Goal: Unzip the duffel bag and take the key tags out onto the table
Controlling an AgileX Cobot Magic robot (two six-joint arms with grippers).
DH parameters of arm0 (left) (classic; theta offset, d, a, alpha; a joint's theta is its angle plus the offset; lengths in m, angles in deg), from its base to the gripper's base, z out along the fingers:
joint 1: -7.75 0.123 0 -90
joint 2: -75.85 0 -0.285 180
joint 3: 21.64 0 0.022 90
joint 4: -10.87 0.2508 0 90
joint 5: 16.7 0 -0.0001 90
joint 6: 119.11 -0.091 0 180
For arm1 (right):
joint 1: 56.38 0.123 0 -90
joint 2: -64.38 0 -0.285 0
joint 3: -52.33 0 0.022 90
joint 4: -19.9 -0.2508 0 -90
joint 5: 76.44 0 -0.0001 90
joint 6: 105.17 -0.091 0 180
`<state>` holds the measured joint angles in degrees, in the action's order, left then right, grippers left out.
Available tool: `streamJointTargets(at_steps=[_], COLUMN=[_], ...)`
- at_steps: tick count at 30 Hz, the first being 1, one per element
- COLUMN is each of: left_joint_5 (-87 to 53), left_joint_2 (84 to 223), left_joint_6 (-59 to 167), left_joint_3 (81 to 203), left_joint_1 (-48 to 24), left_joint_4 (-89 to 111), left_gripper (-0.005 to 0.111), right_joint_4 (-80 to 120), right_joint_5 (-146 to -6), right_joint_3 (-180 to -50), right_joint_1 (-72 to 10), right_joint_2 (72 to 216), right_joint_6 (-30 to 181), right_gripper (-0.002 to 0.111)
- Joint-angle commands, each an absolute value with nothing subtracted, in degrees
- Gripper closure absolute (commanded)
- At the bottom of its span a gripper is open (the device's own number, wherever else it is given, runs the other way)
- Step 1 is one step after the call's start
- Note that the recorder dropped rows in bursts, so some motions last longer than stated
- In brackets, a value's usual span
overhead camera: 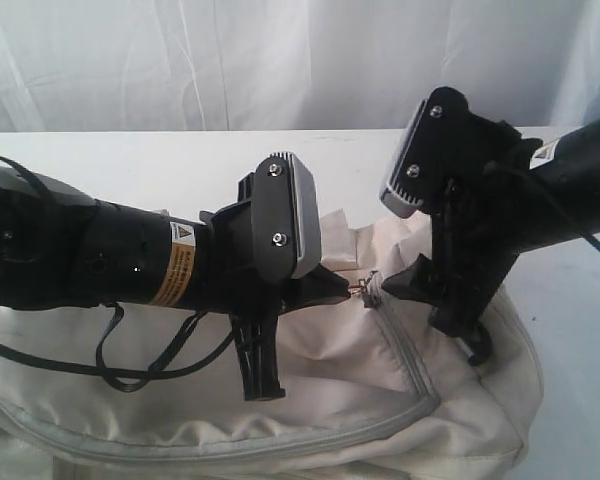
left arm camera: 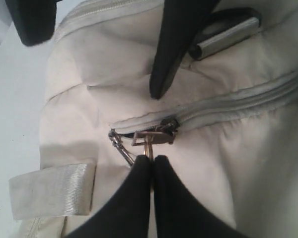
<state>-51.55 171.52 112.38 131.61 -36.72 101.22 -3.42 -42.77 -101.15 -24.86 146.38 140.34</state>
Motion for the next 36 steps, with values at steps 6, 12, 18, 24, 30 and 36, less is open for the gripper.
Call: streamJointTargets(at_steps=[6, 12, 18, 24, 30, 36], left_joint_5=[-54.79, -57.83, -59.49, -65.0, -68.78, -71.75], left_joint_2=[170.93, 170.93, 170.93, 170.84, 168.5, 167.72], left_joint_6=[112.55, 112.68, 113.83, 116.46, 120.17, 124.82], left_joint_3=[131.74, 131.74, 131.74, 131.74, 131.74, 131.74], left_joint_1=[-36.98, -36.98, -36.98, -36.98, -36.98, -37.08], left_joint_4=[101.25, 100.87, 100.87, 100.99, 100.99, 101.75], left_gripper=[0.107, 0.107, 0.107, 0.107, 0.107, 0.107], right_joint_4=[-5.75, -5.54, -5.54, -5.54, -5.54, -5.54], right_joint_5=[-44.02, -46.73, -49.45, -56.12, -56.79, -60.31], right_joint_3=[-101.21, -101.21, -101.21, -101.21, -101.21, -101.21], right_joint_1=[-24.8, -24.8, -24.8, -24.8, -24.8, -24.8], right_joint_2=[151.06, 151.15, 151.15, 151.15, 151.19, 151.19], right_joint_6=[140.59, 140.42, 138.67, 133.11, 132.68, 125.58], right_gripper=[0.081, 0.108, 0.108, 0.108, 0.108, 0.108])
